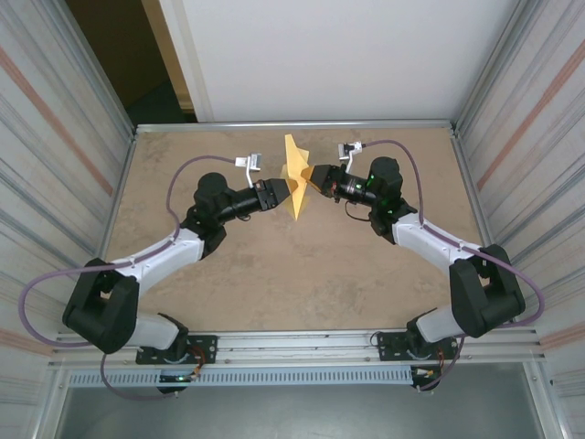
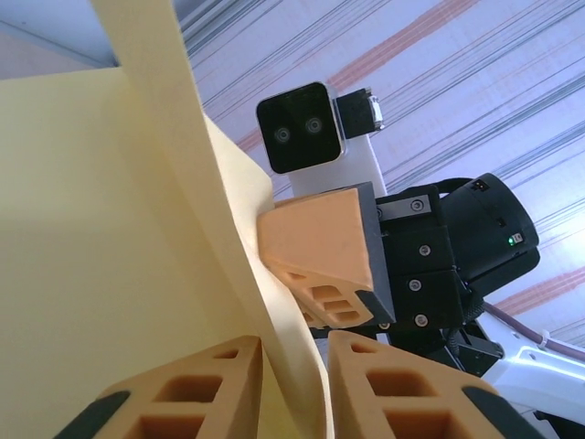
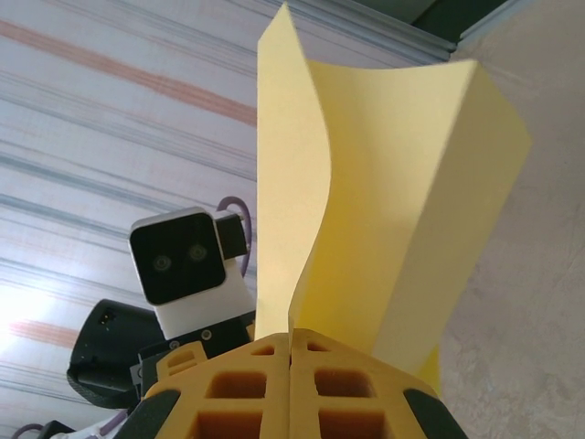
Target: Fold a paper plane with a square sheet of paper (pick it up from the middle)
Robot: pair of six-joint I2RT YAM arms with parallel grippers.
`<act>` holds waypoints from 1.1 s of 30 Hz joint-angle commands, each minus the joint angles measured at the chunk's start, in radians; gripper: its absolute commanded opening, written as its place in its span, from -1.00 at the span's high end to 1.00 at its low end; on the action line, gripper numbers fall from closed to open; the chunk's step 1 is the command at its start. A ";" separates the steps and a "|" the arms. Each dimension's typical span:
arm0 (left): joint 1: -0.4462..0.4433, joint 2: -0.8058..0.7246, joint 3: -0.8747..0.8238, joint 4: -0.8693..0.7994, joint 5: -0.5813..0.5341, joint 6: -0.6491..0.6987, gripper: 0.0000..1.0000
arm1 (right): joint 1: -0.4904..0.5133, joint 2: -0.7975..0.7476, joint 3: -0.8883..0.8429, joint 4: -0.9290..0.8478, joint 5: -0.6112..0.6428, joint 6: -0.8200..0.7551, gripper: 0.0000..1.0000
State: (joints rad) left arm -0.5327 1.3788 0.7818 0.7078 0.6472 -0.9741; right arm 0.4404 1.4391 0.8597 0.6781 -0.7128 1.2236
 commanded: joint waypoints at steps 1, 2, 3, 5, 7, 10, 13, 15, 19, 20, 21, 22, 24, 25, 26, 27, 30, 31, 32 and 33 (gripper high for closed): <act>-0.004 0.011 -0.009 0.044 0.012 -0.012 0.46 | -0.009 -0.032 -0.014 0.034 -0.023 0.013 1.00; -0.003 0.014 -0.010 0.049 0.012 -0.017 0.46 | -0.009 -0.032 -0.016 0.035 -0.023 0.013 1.00; -0.003 0.016 -0.009 0.056 0.015 -0.022 0.47 | -0.010 -0.032 -0.017 0.035 -0.023 0.013 1.00; -0.004 0.020 -0.007 0.061 0.020 -0.027 0.52 | -0.012 -0.032 -0.019 0.034 -0.024 0.012 0.99; -0.001 0.019 -0.007 0.063 0.020 -0.025 0.58 | -0.013 -0.033 -0.022 0.034 -0.023 0.009 0.96; 0.001 0.019 -0.009 0.064 0.020 -0.023 0.66 | -0.015 -0.039 -0.028 0.025 -0.018 0.001 0.87; 0.002 0.017 -0.015 0.061 0.016 -0.019 0.71 | -0.019 -0.048 -0.028 -0.003 -0.012 -0.019 0.72; 0.005 0.016 -0.019 0.056 0.008 -0.013 0.73 | -0.020 -0.063 -0.030 -0.044 0.003 -0.042 0.55; 0.014 0.002 -0.019 -0.016 -0.007 0.027 0.75 | -0.029 -0.115 -0.030 -0.190 0.062 -0.157 0.11; 0.018 -0.005 -0.019 -0.062 -0.018 0.045 0.76 | -0.032 -0.134 -0.028 -0.245 0.086 -0.195 0.02; 0.021 -0.013 -0.014 -0.120 -0.030 0.072 0.76 | -0.037 -0.153 -0.026 -0.302 0.115 -0.234 -0.05; 0.024 -0.023 -0.005 -0.177 -0.043 0.104 0.77 | -0.040 -0.171 -0.024 -0.352 0.141 -0.270 -0.09; 0.025 -0.042 0.031 -0.368 -0.094 0.198 0.76 | -0.044 -0.207 -0.016 -0.471 0.205 -0.345 -0.18; 0.021 -0.049 0.059 -0.475 -0.132 0.261 0.77 | -0.046 -0.227 -0.011 -0.530 0.243 -0.386 -0.21; 0.017 -0.055 0.092 -0.598 -0.182 0.320 0.77 | -0.046 -0.246 -0.004 -0.588 0.282 -0.423 -0.24; 0.010 -0.057 0.122 -0.693 -0.233 0.374 0.77 | -0.048 -0.260 0.001 -0.638 0.311 -0.452 -0.26; -0.028 -0.033 0.235 -0.969 -0.435 0.535 0.76 | -0.055 -0.298 0.011 -0.754 0.400 -0.512 -0.28; -0.045 -0.013 0.278 -1.048 -0.514 0.574 0.76 | -0.059 -0.310 0.010 -0.784 0.428 -0.524 -0.28; -0.061 0.012 0.322 -1.130 -0.601 0.611 0.77 | -0.061 -0.322 0.007 -0.808 0.456 -0.533 -0.28; -0.079 0.036 0.358 -1.191 -0.669 0.638 0.77 | -0.066 -0.332 0.001 -0.822 0.474 -0.537 -0.28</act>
State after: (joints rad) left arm -0.5789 1.3781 1.0477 -0.1566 0.2501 -0.5343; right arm 0.3893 1.1465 0.8379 0.0032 -0.3588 0.7822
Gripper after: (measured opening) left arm 0.116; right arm 0.639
